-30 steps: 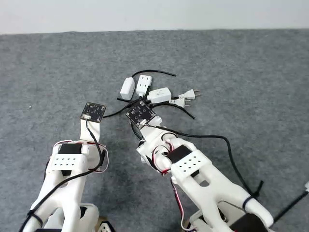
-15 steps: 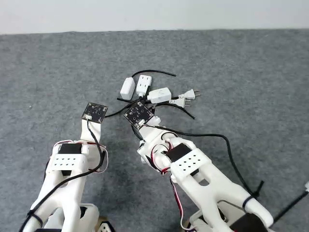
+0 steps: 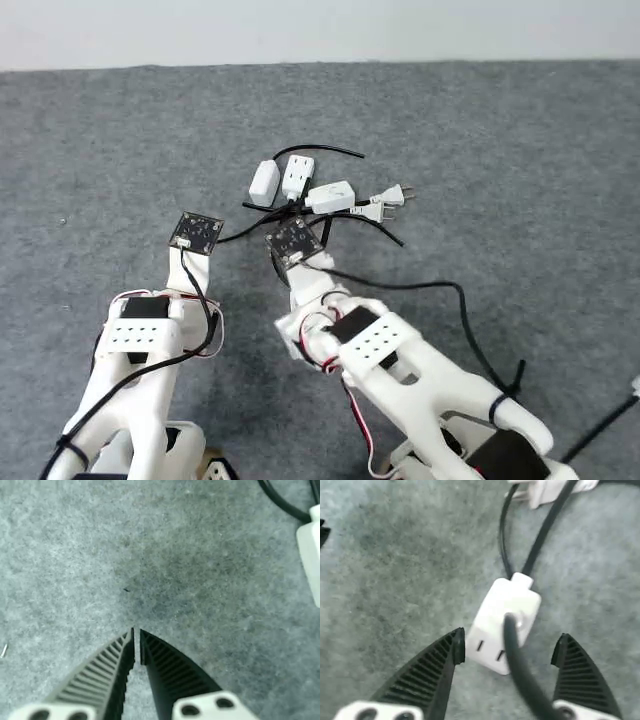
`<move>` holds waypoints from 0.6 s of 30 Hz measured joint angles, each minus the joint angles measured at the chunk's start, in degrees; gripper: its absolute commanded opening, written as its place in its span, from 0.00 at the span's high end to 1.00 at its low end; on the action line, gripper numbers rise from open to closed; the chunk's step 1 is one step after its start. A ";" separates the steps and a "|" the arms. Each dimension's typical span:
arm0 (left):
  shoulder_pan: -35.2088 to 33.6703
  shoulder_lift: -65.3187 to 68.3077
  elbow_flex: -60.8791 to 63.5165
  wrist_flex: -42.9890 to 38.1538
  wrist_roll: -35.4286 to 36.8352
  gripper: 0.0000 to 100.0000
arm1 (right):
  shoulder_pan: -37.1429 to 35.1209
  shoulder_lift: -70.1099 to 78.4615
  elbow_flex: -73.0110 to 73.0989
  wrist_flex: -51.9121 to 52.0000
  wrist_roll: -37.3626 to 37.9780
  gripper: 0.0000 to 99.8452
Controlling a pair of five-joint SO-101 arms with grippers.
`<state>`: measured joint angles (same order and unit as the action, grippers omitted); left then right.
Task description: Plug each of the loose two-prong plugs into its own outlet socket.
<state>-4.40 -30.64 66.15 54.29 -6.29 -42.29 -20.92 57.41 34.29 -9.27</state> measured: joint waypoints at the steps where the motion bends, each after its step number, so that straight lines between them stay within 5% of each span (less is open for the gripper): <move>1: 0.00 0.00 0.00 0.00 0.00 0.98 | -0.62 0.00 -0.35 0.00 -0.79 0.72; 10: -1.41 0.00 0.00 -0.79 0.09 0.98 | -1.32 10.02 -7.47 0.18 -2.02 0.73; 15: -1.41 0.00 0.00 -1.23 0.00 0.98 | -0.35 17.67 -14.95 5.80 1.05 0.97; 18: -1.41 0.00 0.00 -1.23 0.00 0.98 | 0.44 19.34 -17.32 7.65 2.64 0.96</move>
<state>-5.80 -30.64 66.15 53.05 -6.29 -41.85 -1.58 40.09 41.93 -6.64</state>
